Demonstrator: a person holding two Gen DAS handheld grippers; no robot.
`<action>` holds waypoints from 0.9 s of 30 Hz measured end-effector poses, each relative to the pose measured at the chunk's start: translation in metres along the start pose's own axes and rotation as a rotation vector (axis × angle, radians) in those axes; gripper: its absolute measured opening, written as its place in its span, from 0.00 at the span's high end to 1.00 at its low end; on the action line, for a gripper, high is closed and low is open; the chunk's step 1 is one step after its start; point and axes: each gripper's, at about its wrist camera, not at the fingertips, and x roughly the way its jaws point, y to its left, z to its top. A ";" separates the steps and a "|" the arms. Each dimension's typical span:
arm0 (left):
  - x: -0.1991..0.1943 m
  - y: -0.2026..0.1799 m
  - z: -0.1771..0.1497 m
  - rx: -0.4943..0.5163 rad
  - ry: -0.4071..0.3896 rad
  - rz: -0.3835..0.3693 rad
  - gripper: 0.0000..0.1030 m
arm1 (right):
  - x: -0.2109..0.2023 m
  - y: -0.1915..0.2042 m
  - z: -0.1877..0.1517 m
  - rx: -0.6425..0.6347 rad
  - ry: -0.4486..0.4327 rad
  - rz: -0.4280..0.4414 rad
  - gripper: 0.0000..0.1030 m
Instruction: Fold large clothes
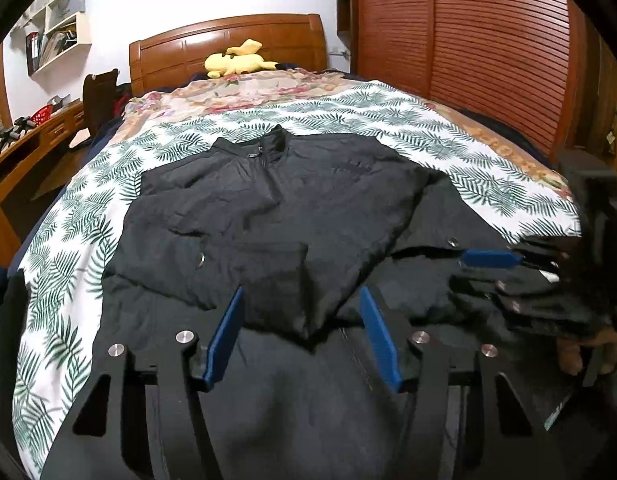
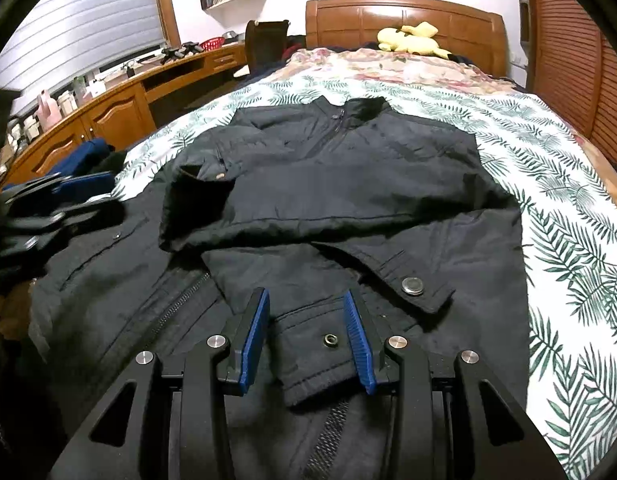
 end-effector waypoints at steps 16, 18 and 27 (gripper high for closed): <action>0.052 0.010 0.015 0.048 0.119 0.082 0.65 | -0.003 0.007 -0.006 -0.007 0.002 0.002 0.61; 0.048 0.014 0.009 0.047 0.129 0.076 0.74 | -0.002 0.010 -0.007 -0.016 0.004 0.000 0.61; 0.016 0.030 -0.028 -0.001 0.140 0.074 0.83 | 0.001 0.013 -0.008 -0.024 0.010 -0.018 0.61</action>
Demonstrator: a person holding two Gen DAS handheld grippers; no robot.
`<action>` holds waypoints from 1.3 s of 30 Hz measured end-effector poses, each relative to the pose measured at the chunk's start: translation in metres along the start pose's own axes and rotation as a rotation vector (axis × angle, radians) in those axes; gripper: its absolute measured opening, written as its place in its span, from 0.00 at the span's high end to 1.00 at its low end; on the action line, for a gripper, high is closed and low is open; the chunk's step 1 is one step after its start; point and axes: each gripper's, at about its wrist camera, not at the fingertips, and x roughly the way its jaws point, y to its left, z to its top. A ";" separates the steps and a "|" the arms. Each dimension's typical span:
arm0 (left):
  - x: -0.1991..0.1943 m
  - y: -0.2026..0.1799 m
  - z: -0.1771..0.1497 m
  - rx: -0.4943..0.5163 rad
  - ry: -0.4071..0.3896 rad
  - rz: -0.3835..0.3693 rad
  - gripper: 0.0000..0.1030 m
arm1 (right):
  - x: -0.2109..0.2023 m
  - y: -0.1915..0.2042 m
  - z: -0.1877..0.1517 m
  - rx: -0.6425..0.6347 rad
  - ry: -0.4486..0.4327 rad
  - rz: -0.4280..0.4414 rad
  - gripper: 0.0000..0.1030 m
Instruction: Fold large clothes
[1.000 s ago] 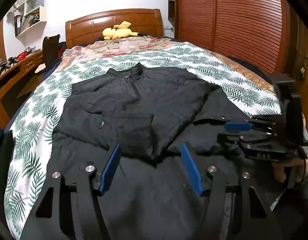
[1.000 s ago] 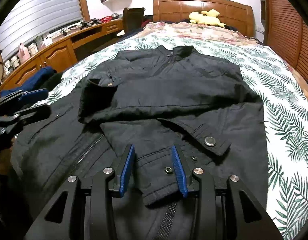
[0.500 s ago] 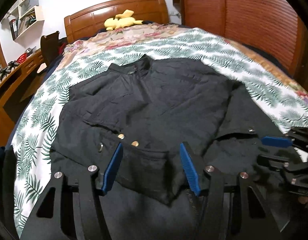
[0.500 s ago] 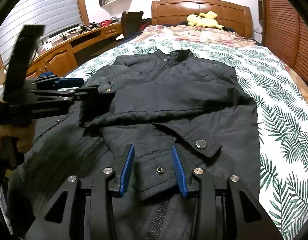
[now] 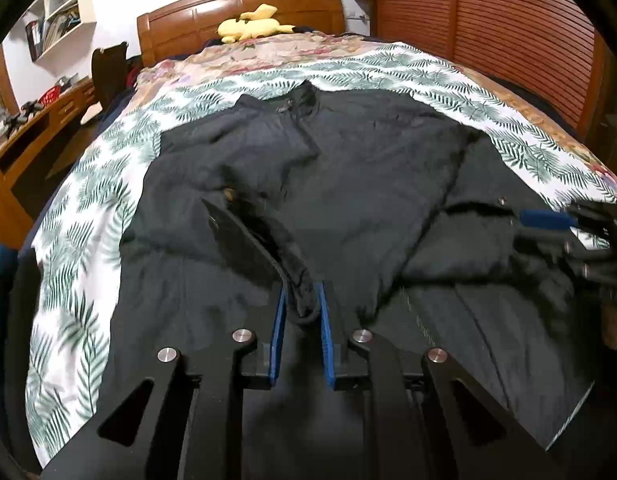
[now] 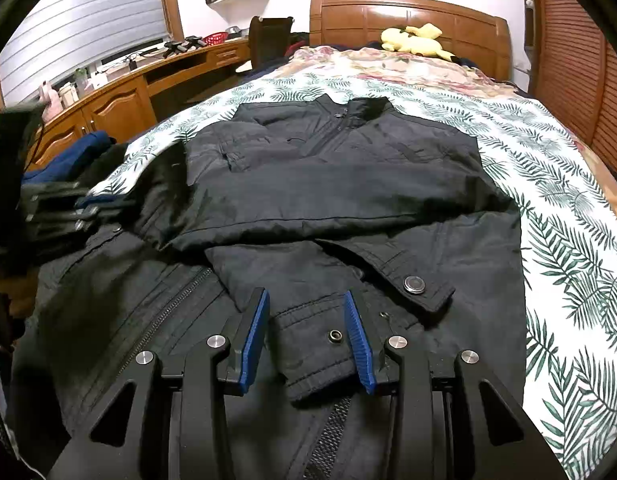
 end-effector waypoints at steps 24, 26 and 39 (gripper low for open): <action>0.002 0.009 -0.037 -0.055 0.017 -0.041 0.55 | 0.022 0.012 0.008 -0.043 0.027 0.007 0.61; 0.006 0.009 -0.038 -0.056 0.021 -0.052 0.71 | 0.023 0.013 0.008 -0.044 0.028 0.006 0.61; -0.046 -0.011 -0.038 -0.021 -0.068 -0.106 0.96 | 0.020 0.010 0.005 -0.044 0.021 0.008 0.61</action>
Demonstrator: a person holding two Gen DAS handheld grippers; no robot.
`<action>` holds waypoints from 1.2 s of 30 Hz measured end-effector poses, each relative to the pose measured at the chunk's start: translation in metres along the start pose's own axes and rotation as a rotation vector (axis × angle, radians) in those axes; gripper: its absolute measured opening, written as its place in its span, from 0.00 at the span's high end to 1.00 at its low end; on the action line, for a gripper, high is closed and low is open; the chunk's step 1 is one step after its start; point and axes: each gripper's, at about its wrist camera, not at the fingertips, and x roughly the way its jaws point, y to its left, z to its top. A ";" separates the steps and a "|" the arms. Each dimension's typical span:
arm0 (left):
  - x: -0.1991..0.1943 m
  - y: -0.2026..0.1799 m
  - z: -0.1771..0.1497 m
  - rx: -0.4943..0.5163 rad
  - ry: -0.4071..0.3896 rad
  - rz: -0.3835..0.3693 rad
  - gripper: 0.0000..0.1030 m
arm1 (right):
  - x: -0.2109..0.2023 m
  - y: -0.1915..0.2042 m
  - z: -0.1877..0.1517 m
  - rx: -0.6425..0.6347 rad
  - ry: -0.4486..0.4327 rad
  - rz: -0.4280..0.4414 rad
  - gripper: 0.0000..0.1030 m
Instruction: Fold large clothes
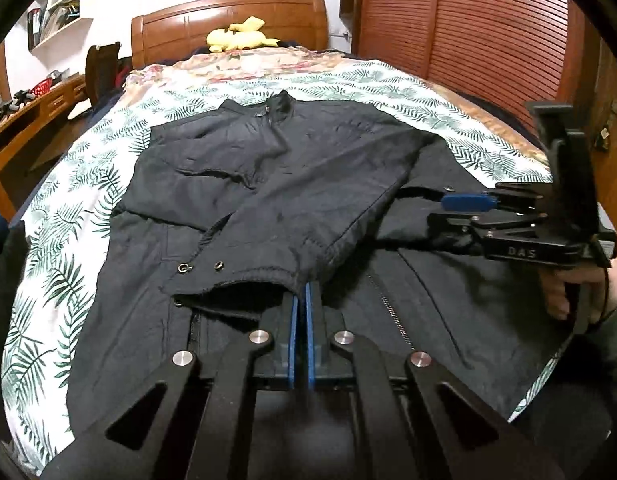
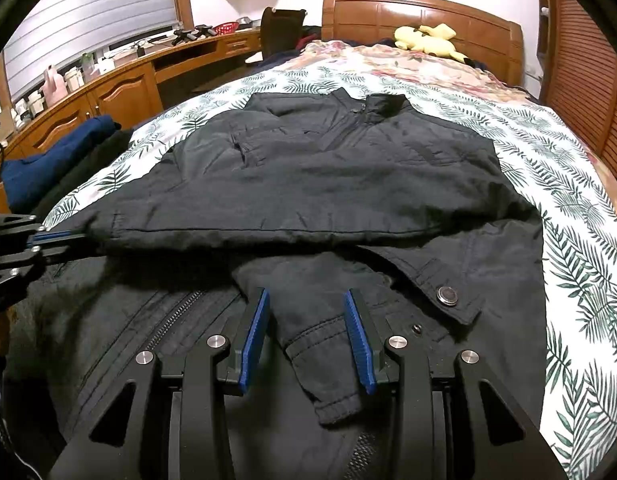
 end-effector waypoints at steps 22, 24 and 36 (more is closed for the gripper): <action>-0.032 0.064 -0.039 -0.098 -0.069 0.135 0.24 | 0.013 0.009 0.002 -0.023 0.028 -0.011 0.61; -0.037 0.068 -0.044 -0.103 -0.071 0.141 0.24 | 0.017 0.010 0.003 -0.026 0.035 -0.013 0.61; -0.050 0.097 -0.065 -0.147 -0.070 0.171 0.24 | 0.038 0.016 0.004 -0.049 0.089 -0.020 0.56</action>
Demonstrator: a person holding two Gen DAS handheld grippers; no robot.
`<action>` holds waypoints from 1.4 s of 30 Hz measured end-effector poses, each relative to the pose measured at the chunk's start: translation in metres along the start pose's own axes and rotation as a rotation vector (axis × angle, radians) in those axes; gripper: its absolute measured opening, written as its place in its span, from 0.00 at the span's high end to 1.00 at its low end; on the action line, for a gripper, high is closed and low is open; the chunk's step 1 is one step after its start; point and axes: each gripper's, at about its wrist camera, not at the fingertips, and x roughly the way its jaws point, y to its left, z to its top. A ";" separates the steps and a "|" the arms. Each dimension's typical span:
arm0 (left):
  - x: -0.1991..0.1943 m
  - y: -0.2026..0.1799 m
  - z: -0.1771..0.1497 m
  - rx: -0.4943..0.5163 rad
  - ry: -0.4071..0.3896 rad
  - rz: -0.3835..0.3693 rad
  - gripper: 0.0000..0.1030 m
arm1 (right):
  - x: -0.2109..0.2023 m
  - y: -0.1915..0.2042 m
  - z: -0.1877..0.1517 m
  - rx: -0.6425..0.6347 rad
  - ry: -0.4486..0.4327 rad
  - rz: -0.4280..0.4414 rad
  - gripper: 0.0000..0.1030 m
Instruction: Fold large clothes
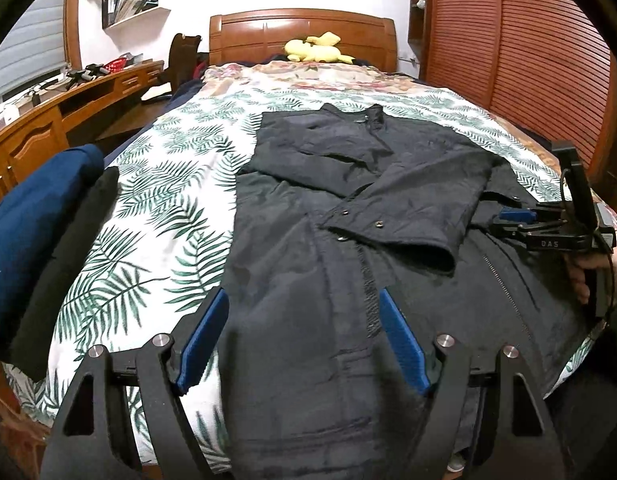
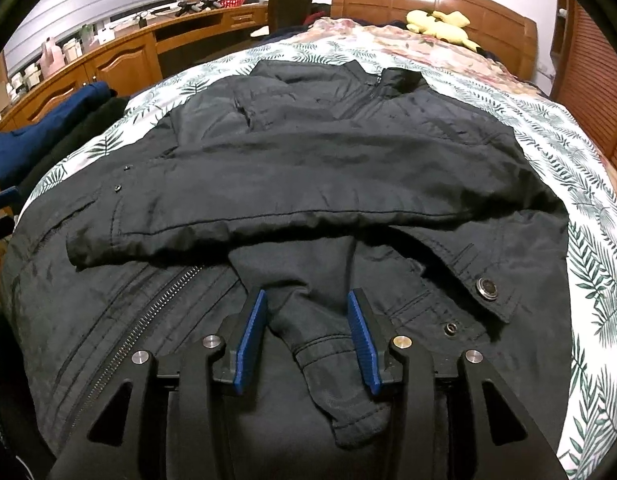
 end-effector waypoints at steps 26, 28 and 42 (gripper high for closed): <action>0.000 0.036 -0.032 -0.020 0.057 -0.025 0.48 | -0.081 -0.031 -0.078 0.112 -0.013 -0.078 0.50; -0.001 0.037 -0.033 -0.019 0.061 -0.027 0.48 | -0.095 -0.040 -0.091 0.140 -0.018 -0.108 0.50; -0.002 0.047 -0.043 -0.038 0.092 -0.043 0.48 | -0.132 -0.075 -0.140 0.294 0.006 -0.156 0.50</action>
